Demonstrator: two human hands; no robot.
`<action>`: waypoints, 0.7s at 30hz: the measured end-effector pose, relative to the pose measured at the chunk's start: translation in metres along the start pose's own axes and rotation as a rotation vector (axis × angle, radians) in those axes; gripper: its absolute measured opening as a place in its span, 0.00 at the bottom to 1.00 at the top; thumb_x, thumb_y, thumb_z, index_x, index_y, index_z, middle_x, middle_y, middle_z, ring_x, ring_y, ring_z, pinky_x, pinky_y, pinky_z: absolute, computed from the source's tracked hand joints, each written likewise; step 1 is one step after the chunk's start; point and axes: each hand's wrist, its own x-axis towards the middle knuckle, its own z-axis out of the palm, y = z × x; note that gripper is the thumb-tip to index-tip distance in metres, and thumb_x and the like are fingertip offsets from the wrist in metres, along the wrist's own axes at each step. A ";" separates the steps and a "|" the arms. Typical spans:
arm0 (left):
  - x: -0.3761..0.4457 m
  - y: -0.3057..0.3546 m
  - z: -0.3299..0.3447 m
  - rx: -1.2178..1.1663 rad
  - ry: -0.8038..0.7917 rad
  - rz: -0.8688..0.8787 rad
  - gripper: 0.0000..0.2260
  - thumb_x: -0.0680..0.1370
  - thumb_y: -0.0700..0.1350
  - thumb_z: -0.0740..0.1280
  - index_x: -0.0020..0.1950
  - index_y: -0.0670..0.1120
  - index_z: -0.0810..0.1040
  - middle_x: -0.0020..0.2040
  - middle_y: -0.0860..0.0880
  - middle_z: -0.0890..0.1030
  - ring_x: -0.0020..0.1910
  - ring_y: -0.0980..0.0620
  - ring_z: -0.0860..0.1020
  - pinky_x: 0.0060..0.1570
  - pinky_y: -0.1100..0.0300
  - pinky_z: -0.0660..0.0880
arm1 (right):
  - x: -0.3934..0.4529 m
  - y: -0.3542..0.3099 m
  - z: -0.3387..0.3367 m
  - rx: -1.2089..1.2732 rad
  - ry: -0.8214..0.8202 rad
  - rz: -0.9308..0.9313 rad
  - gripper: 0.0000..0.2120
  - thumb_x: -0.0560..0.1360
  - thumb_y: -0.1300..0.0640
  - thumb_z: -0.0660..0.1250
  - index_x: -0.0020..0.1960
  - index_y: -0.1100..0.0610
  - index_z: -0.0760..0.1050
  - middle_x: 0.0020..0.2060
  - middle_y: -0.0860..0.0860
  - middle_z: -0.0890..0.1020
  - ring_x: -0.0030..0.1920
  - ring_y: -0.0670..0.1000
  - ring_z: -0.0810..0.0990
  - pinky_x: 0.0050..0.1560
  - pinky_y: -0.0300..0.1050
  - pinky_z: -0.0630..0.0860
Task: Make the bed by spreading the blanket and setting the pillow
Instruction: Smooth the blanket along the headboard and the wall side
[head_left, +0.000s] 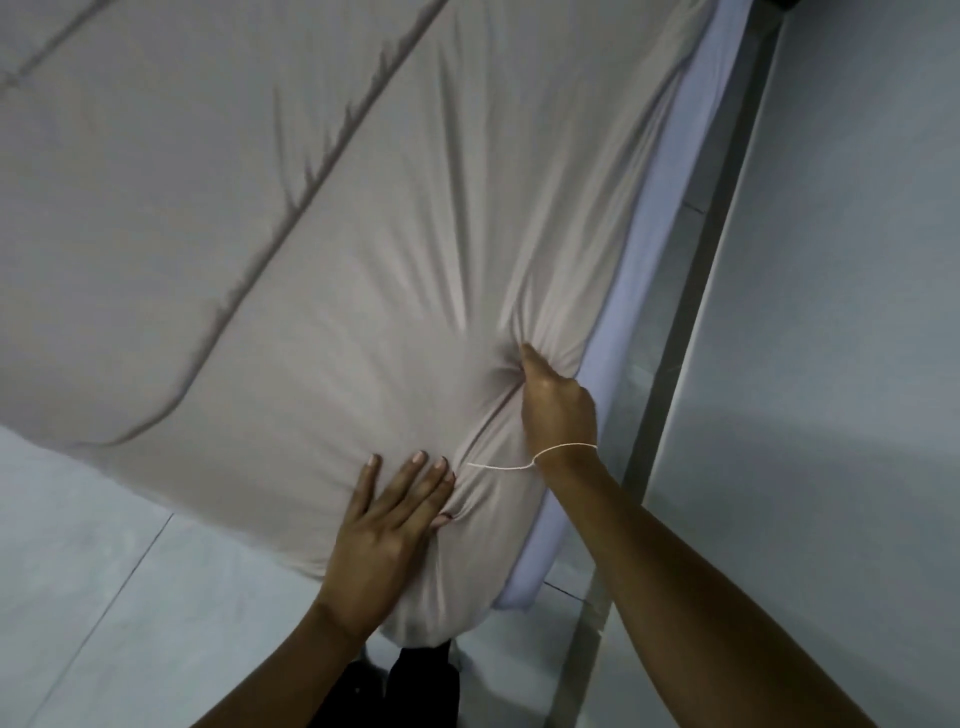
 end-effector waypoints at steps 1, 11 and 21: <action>0.000 0.006 -0.002 -0.027 0.016 -0.003 0.17 0.83 0.47 0.53 0.65 0.44 0.77 0.67 0.48 0.75 0.68 0.49 0.71 0.65 0.39 0.65 | -0.001 0.004 -0.005 -0.026 -0.004 -0.013 0.19 0.62 0.70 0.77 0.53 0.62 0.82 0.29 0.56 0.83 0.25 0.53 0.81 0.22 0.40 0.74; -0.004 0.069 0.024 0.029 -0.311 -0.054 0.23 0.78 0.46 0.56 0.74 0.46 0.64 0.73 0.40 0.65 0.74 0.41 0.60 0.67 0.32 0.56 | -0.008 0.022 -0.016 0.275 0.028 0.326 0.13 0.76 0.63 0.65 0.60 0.58 0.79 0.62 0.58 0.77 0.61 0.57 0.76 0.59 0.42 0.71; -0.012 0.081 0.030 0.073 -0.330 -0.010 0.22 0.80 0.51 0.54 0.74 0.48 0.65 0.75 0.44 0.63 0.75 0.39 0.56 0.69 0.33 0.52 | -0.007 0.034 -0.013 0.400 0.120 0.618 0.12 0.77 0.66 0.64 0.57 0.59 0.81 0.49 0.54 0.84 0.49 0.49 0.81 0.49 0.29 0.71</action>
